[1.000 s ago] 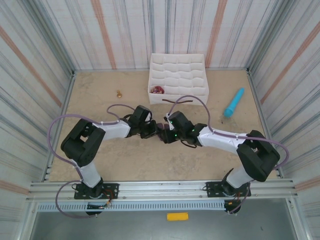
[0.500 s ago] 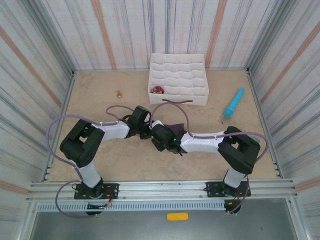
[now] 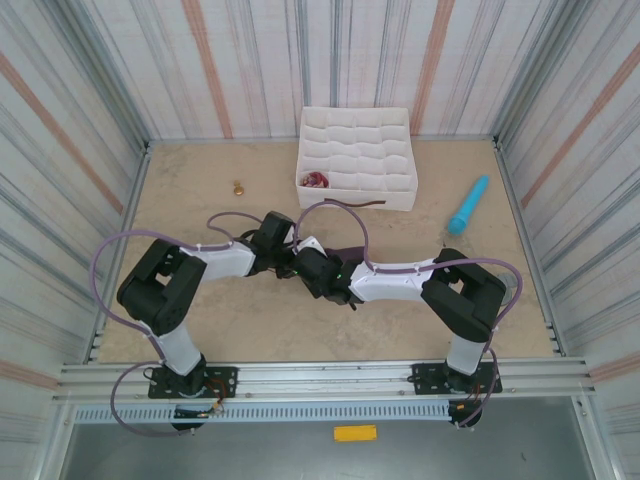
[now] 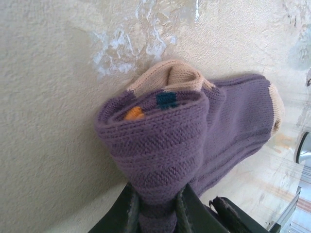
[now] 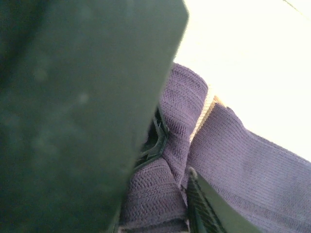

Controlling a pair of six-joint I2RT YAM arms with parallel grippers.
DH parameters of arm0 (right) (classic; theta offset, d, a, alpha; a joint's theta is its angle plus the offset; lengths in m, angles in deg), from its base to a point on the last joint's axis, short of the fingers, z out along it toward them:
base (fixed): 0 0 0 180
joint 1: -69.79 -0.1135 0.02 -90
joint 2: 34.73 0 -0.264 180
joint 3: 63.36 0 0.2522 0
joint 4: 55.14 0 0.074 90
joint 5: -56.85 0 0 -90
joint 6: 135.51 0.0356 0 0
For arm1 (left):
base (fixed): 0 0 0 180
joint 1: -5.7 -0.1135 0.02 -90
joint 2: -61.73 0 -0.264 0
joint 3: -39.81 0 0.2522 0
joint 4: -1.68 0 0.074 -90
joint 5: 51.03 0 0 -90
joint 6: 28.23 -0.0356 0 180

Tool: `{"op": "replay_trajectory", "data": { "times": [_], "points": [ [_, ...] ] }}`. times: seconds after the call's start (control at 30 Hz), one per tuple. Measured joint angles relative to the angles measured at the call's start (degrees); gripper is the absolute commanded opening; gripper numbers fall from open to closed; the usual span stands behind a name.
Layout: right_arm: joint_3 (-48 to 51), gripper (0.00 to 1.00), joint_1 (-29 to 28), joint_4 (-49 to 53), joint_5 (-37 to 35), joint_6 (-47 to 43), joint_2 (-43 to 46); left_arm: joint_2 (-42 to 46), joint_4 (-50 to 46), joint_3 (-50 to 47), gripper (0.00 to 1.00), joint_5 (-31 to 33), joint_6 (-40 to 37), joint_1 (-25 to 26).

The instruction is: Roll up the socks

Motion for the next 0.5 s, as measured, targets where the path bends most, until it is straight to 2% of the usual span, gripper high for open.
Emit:
{"op": "replay_trajectory", "data": {
  "times": [0.07, 0.17, 0.23, 0.3, 0.37, 0.5],
  "points": [
    [0.0, 0.23, 0.33, -0.33, 1.16, 0.26, 0.0, 0.02, 0.0, -0.11, 0.14, -0.37, 0.02, -0.33],
    [0.17, 0.13, 0.96, -1.11, 3.13, 0.74, 0.0, 0.04, 0.22, -0.17, 0.17, -0.76, 0.04, -0.81],
    [0.55, 0.08, 1.51, -1.99, 4.48, 1.2, 0.02, 0.04, 0.24, -0.2, 0.27, -0.81, 0.04, -1.01],
    [1.27, 0.03, 2.25, -3.15, 5.77, 1.2, 0.22, 0.07, 0.2, -0.28, 0.43, -0.94, 0.22, -1.09],
    [2.34, 0.0, 3.3, -4.59, 7.23, 1.2, 0.76, 0.26, -0.02, -0.61, 0.53, -0.96, 0.48, -1.36],
    [4.66, 0.0, 5.86, -8.02, 10.54, 1.25, 1.92, 1.9, -0.87, -0.83, 0.56, -1.01, 0.22, -1.49]
  ]
}}
